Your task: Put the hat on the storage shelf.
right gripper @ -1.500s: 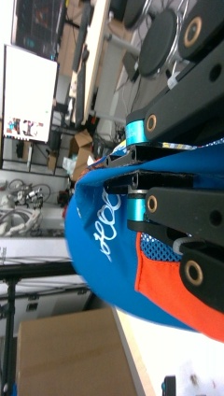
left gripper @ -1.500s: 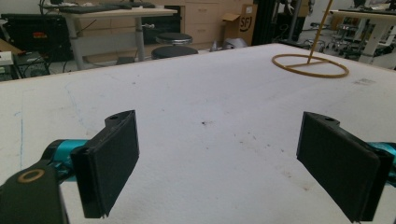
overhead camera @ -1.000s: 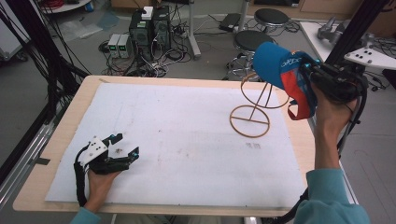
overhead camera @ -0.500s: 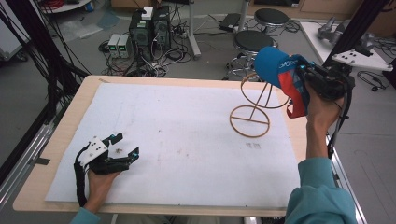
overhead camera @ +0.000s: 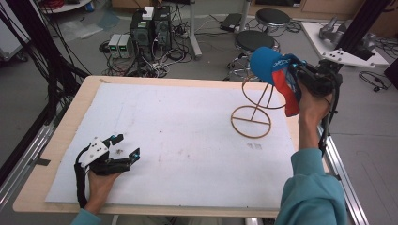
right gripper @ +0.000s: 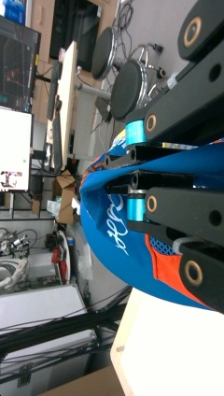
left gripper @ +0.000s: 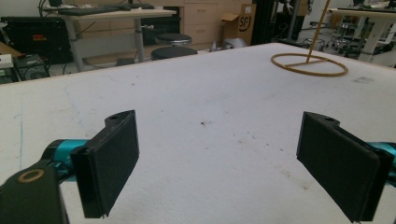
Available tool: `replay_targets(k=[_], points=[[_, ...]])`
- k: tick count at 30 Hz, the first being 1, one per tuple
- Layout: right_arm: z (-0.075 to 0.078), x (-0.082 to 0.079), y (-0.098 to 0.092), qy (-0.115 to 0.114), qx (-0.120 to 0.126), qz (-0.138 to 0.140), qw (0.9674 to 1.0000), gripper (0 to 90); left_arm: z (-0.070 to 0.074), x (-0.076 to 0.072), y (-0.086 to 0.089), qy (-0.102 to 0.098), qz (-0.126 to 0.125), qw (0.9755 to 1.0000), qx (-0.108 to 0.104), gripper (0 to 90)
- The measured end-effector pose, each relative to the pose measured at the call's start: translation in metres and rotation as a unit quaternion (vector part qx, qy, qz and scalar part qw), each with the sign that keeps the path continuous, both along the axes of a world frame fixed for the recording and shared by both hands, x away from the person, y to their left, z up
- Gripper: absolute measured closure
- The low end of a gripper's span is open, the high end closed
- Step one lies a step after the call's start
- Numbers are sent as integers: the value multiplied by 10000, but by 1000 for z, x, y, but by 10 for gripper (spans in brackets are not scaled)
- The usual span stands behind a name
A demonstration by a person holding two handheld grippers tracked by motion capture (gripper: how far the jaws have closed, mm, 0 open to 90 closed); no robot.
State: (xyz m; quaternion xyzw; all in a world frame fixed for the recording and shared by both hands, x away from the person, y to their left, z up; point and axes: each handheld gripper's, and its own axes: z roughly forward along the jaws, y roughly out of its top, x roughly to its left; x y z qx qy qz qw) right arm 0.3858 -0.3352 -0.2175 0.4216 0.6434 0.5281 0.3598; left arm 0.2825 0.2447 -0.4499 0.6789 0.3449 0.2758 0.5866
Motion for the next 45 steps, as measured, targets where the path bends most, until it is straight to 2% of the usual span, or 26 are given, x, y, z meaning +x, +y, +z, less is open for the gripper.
replay_targets(k=[6, 14, 19, 29, 33, 37, 41, 43, 44, 45], points=[[-1, 12, 10, 71, 3, 142, 9999, 884, 0, 0, 0, -11, -6, 10000, 6, 132], [6, 32, 25, 134, 28, 328, 9994, 881, 0, 0, 0, -20, -9, 10000, 5, 132], [9, 39, 35, 209, -130, 441, 9987, 878, 0, 0, 0, -14, -17, 10000, 7, 132], [4, 54, 51, 413, -267, 603, 9970, 861, 0, -1, 0, -39, -16, 10000, 24, 132], [2, 56, 52, 444, -212, 632, 9968, 851, 0, -1, 0, -46, -20, 10000, 15, 132], [0, 59, 54, 543, -239, 687, 9959, 811, 0, -1, 0, -39, -14, 10000, 11, 132], [0, 59, 54, 486, -136, 720, 9961, 761, 0, -1, 0, -42, -11, 10000, 12, 132], [1, 58, 54, 425, -174, 705, 9965, 731, 0, -1, 0, -45, -11, 10000, 15, 132], [1, 58, 54, 459, -197, 706, 9963, 731, 0, -1, 0, -44, -16, 10000, 21, 133], [1, 57, 54, 505, -263, 669, 9961, 689, 0, -1, -1, -54, -22, 10000, 26, 132]])
